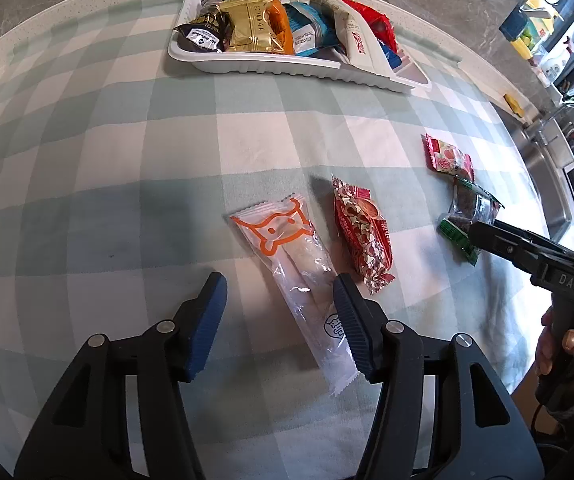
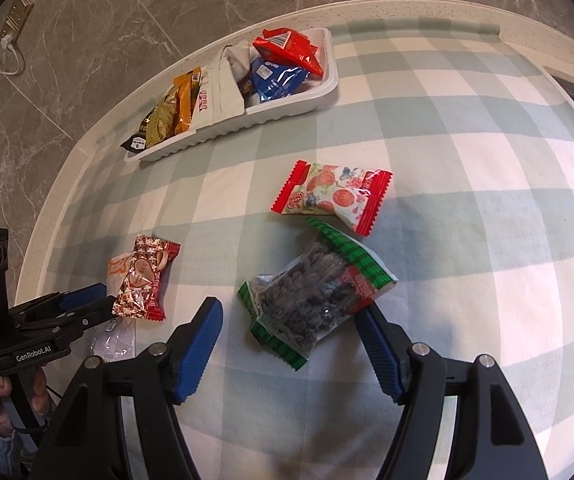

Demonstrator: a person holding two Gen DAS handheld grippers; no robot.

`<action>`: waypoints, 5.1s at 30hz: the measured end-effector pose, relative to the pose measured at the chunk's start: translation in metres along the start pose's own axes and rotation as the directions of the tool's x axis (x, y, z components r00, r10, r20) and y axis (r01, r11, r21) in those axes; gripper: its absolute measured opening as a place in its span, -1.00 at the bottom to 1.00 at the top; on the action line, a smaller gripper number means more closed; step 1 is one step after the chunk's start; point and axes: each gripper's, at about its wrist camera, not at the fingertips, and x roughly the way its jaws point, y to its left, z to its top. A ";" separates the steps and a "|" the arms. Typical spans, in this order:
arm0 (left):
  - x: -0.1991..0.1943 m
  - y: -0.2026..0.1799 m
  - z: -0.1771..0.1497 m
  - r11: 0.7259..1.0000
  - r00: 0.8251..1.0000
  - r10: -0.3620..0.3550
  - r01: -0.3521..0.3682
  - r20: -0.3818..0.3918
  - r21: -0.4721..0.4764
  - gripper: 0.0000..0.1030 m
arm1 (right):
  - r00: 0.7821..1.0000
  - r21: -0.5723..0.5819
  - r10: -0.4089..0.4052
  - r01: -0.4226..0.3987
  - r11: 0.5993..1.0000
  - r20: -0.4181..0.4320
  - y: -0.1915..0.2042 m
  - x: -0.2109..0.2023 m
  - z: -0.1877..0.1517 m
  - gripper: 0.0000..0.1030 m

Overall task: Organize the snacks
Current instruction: 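Move both tools back over the remaining snacks, then grasp clear orange-printed packet with left tool while right tool grasps raisin bag, then carry clear packet with left tool while right tool carries raisin bag over tray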

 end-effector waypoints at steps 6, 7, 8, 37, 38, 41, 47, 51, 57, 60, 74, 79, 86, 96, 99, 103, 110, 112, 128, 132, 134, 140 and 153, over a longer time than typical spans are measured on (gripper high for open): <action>0.001 -0.002 0.001 1.000 1.000 0.014 -0.014 0.004 0.006 0.06 | 1.000 -0.002 -0.015 0.015 1.000 -0.004 0.002 0.003 0.004 0.39; 0.001 -0.003 0.001 1.000 1.000 0.018 -0.018 0.005 0.010 0.08 | 1.000 -0.004 -0.020 0.020 1.000 -0.006 0.002 0.004 0.005 0.39; 0.001 -0.004 0.001 1.000 1.000 0.024 -0.024 0.007 0.014 0.10 | 1.000 -0.006 -0.024 0.024 1.000 -0.006 0.003 0.004 0.006 0.39; 0.003 -0.014 0.000 0.997 0.999 -0.025 0.022 0.047 0.071 -0.43 | 0.996 -0.154 -0.084 0.085 0.984 0.011 0.014 0.010 0.010 -0.13; 0.002 -0.013 0.000 0.997 0.998 -0.032 0.028 0.048 0.066 -0.44 | 0.998 -0.145 -0.070 0.070 0.987 0.010 0.013 0.009 0.010 -0.17; 0.002 -0.011 0.000 0.998 0.998 -0.046 0.044 0.048 0.053 -0.48 | 1.000 -0.121 -0.031 0.031 0.992 0.006 0.009 0.008 0.008 -0.22; 0.002 -0.003 0.001 0.997 0.996 -0.074 0.073 0.044 0.025 -0.53 | 1.000 -0.093 0.023 -0.022 0.995 0.010 0.006 0.005 0.005 -0.25; 0.003 -0.001 0.003 0.996 0.996 -0.084 0.084 0.038 0.012 -0.53 | 0.998 -0.057 0.065 -0.064 0.996 0.011 0.000 0.003 0.004 -0.25; 0.006 -0.002 0.007 0.997 0.997 -0.073 0.074 0.027 -0.015 -0.53 | 0.999 -0.051 0.045 -0.045 0.998 0.004 -0.003 0.004 0.005 -0.17; 0.006 -0.004 0.009 0.997 0.998 -0.066 0.067 0.022 -0.026 -0.53 | 0.999 -0.054 0.033 -0.033 0.998 0.008 -0.004 0.005 0.006 -0.10; 0.015 -0.028 0.013 0.999 1.000 0.024 -0.024 -0.006 0.021 0.00 | 0.999 -0.187 -0.047 0.048 0.981 0.012 0.017 0.014 0.005 0.27; 0.019 -0.036 0.015 0.996 0.998 0.066 -0.066 0.001 0.063 0.00 | 0.997 -0.226 -0.070 0.073 0.971 0.020 0.019 0.018 0.007 0.27; 0.023 -0.046 0.013 0.982 0.993 0.117 -0.120 0.032 0.145 -0.18 | 0.994 -0.260 -0.101 0.105 0.960 0.031 0.020 0.022 0.014 0.16; 0.021 -0.031 0.021 0.994 0.999 0.040 -0.042 0.027 0.103 -0.49 | 1.000 -0.226 -0.005 0.003 0.974 -0.007 -0.001 0.017 0.025 -0.36; 0.020 -0.024 0.024 0.998 1.000 0.009 -0.010 0.020 0.060 -0.49 | 0.995 -0.134 0.092 -0.097 0.986 -0.038 -0.015 0.016 0.030 -0.36; 0.014 -0.012 0.028 1.000 0.999 -0.029 0.029 0.025 -0.003 -0.49 | 0.968 0.017 0.244 -0.243 0.970 -0.067 -0.035 0.018 0.034 -0.37; -0.001 -0.001 0.039 0.992 0.994 -0.091 0.095 0.055 -0.077 -0.49 | 0.904 0.184 0.426 -0.411 0.893 -0.048 -0.049 0.020 0.039 -0.36; -0.007 0.000 0.044 0.991 0.992 -0.102 0.107 0.068 -0.075 -0.49 | 0.884 0.221 0.466 -0.447 0.867 -0.036 -0.051 0.022 0.044 -0.36; -0.019 -0.010 0.119 0.992 0.983 -0.125 0.127 0.132 -0.001 -0.49 | 0.854 0.192 0.518 -0.518 0.834 0.053 -0.041 0.023 0.115 -0.36; -0.014 -0.009 0.137 0.991 0.982 -0.130 0.130 0.135 0.008 -0.49 | 0.858 0.171 0.510 -0.512 0.842 0.058 -0.038 0.026 0.133 -0.36; -0.012 -0.010 0.145 0.992 0.983 -0.124 0.123 0.136 0.017 -0.49 | 0.862 0.158 0.504 -0.507 0.848 0.059 -0.036 0.028 0.143 -0.37; -0.008 -0.009 0.173 0.992 0.981 -0.126 0.122 0.151 0.038 -0.49 | 0.869 0.119 0.490 -0.496 0.860 0.074 -0.033 0.032 0.172 -0.36; 0.008 -0.009 0.207 0.992 0.980 -0.118 0.110 0.158 0.057 -0.49 | 0.880 0.061 0.469 -0.473 0.879 0.079 -0.023 0.048 0.218 -0.36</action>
